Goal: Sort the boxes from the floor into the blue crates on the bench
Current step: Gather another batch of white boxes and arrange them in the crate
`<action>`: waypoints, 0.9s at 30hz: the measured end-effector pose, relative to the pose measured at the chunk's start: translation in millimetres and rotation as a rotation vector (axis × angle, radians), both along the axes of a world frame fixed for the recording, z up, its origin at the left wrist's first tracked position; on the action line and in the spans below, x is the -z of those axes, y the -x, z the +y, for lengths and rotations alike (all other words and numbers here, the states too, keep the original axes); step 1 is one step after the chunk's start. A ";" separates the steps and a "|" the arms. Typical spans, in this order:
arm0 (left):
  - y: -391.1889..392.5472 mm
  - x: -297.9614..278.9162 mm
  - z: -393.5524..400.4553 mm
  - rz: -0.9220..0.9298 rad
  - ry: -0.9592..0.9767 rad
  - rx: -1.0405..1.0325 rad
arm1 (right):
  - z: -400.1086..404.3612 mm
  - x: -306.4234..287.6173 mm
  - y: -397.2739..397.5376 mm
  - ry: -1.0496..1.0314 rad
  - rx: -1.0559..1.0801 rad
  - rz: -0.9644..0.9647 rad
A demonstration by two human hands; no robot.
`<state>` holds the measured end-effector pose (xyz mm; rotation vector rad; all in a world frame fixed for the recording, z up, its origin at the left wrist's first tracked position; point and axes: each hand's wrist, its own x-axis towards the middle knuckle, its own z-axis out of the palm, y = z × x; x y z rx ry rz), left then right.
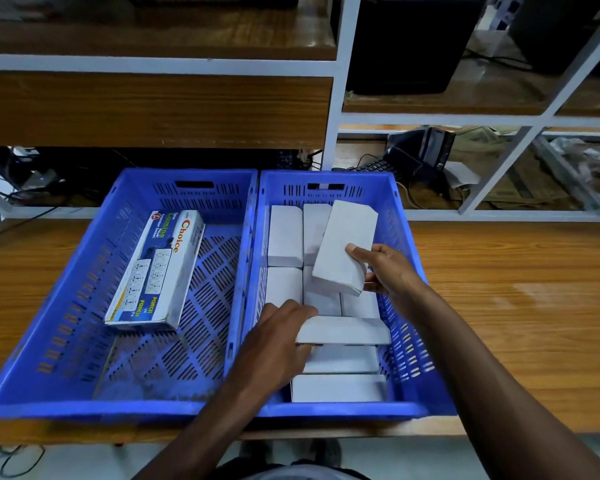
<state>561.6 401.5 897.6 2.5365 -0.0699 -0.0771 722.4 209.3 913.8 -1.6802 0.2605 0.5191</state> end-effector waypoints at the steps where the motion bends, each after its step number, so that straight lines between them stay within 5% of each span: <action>1: 5.9 -8.2 4.0 -0.028 0.004 0.014 | -0.3 0.8 -3.3 0.003 -0.003 0.017; 12: 64.8 -62.6 40.8 -0.027 0.229 0.034 | 28.2 38.8 9.0 0.264 -0.319 0.137; 19: 74.7 -65.5 52.1 -0.028 0.248 -0.008 | 76.0 85.4 24.7 0.297 -0.338 0.175; 27: 70.9 -60.2 51.6 0.007 0.262 0.000 | 85.8 95.3 24.9 0.479 -0.344 -0.079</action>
